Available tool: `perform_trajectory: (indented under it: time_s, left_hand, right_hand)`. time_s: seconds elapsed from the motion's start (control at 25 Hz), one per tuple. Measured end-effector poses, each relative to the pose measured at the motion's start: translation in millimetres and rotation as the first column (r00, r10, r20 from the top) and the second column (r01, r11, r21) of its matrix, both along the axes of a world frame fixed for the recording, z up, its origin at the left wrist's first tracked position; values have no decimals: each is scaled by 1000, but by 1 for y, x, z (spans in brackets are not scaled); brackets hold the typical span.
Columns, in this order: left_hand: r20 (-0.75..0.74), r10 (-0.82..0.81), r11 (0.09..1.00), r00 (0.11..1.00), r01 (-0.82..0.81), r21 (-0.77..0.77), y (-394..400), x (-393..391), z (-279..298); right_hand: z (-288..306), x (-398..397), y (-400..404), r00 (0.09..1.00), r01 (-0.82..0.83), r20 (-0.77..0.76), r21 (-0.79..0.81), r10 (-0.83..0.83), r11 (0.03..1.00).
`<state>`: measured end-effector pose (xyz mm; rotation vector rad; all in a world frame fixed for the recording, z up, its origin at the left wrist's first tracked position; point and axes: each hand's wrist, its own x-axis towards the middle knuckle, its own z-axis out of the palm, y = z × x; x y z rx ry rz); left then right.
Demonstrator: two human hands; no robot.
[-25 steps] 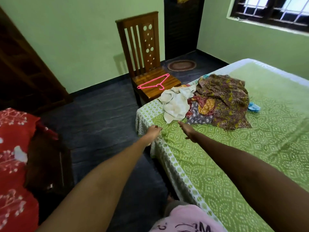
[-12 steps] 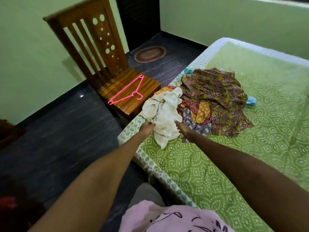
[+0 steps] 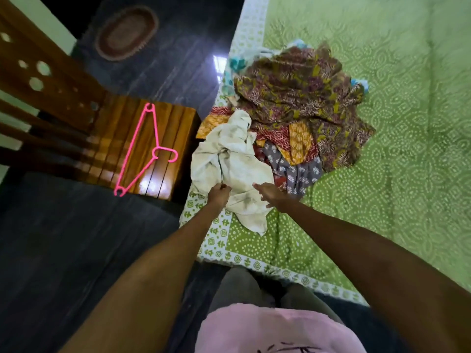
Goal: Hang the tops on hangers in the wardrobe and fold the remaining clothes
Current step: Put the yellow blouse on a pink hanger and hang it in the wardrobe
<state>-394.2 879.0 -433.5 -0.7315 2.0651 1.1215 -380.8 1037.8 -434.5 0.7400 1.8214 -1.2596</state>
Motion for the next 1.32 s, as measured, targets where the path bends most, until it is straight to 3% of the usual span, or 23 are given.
perform_trajectory:
  time_s: [0.16,0.36,0.48,0.56,0.64,0.76,0.84,0.88,0.96,1.04,1.12,1.2,1.28,1.32]
  left_hand:
    - [51,17,999,999,-19,46,-1,-31,-44]
    - [86,152,978,985,-162,128,14,-39,-91]
    - [63,239,954,969,-247,172,16,-45,-115]
    - [54,250,946,967,-256,197,14,-56,-124]
    - [102,171,956,980,-190,222,16,-70,-127]
    - [271,33,921,962,-135,366,21,-88,-108]
    - [284,124,901,951,-228,370,20,-92,-101]
    - [241,236,883,941,-311,351,17,-92,-102]
    - [136,536,766,833,-548,337,10,-91,-94]
    - [163,647,635,745,-645,425,14,-93,-83]
    - [215,586,625,782,-604,494,25,-93,-60]
    - [281,514,580,810,-570,582,38,-91,-34]
    - [320,442,533,838,-532,659,49,-85,-3]
    - [293,427,558,856,-504,660,53,-83,13]
  right_hand:
    - [-47,-23,-3,993,-112,-12,162,116,980]
    - [-100,-42,-2,980,37,-192,397,44,917]
    - [-119,-64,-4,968,40,-242,420,69,907]
    - [-126,-90,-12,956,88,-293,297,4,951]
    - [-131,-120,-22,934,236,-300,107,-195,966]
    - [-127,-160,-31,875,452,-148,-86,-460,888]
    - [-112,-169,-29,851,500,-65,-202,-521,842]
    - [-103,-167,-28,853,494,-40,-255,-520,831]
    - [-84,-152,-19,867,472,2,-322,-498,821]
    - [-69,-132,-8,866,480,100,-442,-490,758]
    - [-53,-113,7,873,478,214,-545,-438,689]
    - [-29,-102,23,902,430,252,-594,-350,680]
    - [-3,-96,38,925,379,221,-613,-310,693]
    - [12,-94,45,931,357,174,-616,-321,702]
